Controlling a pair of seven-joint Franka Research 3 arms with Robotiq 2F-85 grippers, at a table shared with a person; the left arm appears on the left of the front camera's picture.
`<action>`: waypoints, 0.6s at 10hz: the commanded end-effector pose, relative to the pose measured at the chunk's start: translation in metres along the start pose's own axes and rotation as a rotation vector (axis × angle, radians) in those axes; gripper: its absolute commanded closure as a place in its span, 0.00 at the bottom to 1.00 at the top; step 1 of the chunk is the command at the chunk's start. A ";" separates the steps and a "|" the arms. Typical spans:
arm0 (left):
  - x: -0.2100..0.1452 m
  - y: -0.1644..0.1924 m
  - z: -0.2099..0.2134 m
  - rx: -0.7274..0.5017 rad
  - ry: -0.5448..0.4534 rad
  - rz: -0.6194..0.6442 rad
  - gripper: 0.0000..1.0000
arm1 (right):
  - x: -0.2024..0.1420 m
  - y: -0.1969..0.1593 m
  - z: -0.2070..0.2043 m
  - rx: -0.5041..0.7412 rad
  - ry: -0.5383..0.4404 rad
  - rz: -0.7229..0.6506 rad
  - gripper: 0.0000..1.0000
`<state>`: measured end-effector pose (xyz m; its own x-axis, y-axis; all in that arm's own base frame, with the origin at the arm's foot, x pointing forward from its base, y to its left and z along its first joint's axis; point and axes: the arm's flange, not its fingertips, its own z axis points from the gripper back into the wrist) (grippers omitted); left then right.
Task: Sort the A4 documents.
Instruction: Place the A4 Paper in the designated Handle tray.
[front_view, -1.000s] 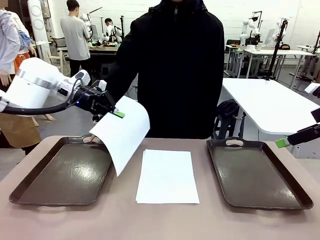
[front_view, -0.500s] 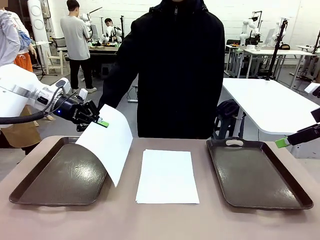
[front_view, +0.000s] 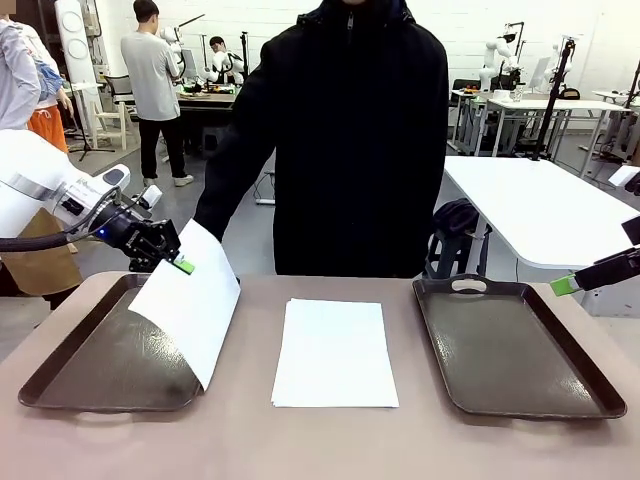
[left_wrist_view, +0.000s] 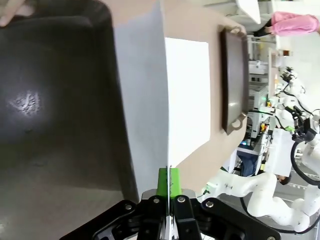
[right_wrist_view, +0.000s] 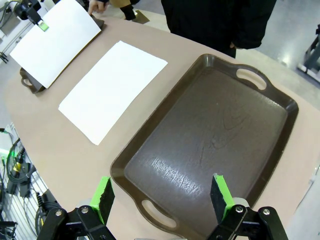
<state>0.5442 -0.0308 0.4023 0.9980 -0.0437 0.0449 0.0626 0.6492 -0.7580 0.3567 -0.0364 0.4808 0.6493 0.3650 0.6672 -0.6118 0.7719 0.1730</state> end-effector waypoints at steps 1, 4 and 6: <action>0.001 0.006 0.007 0.072 0.019 0.030 0.99 | -0.001 -0.001 -0.002 0.016 -0.007 -0.002 0.00; 0.002 0.029 0.027 0.182 -0.012 0.078 0.99 | -0.001 -0.001 -0.002 0.016 -0.007 -0.002 0.00; 0.008 0.049 0.028 0.203 -0.019 0.105 0.99 | -0.001 -0.001 -0.002 0.016 -0.007 -0.002 0.00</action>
<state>0.5475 0.0226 0.3897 0.9997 0.0201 0.0130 -0.0073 0.7738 -0.6334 0.3567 -0.0364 0.4808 0.6492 0.3651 0.6673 -0.6118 0.7719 0.1729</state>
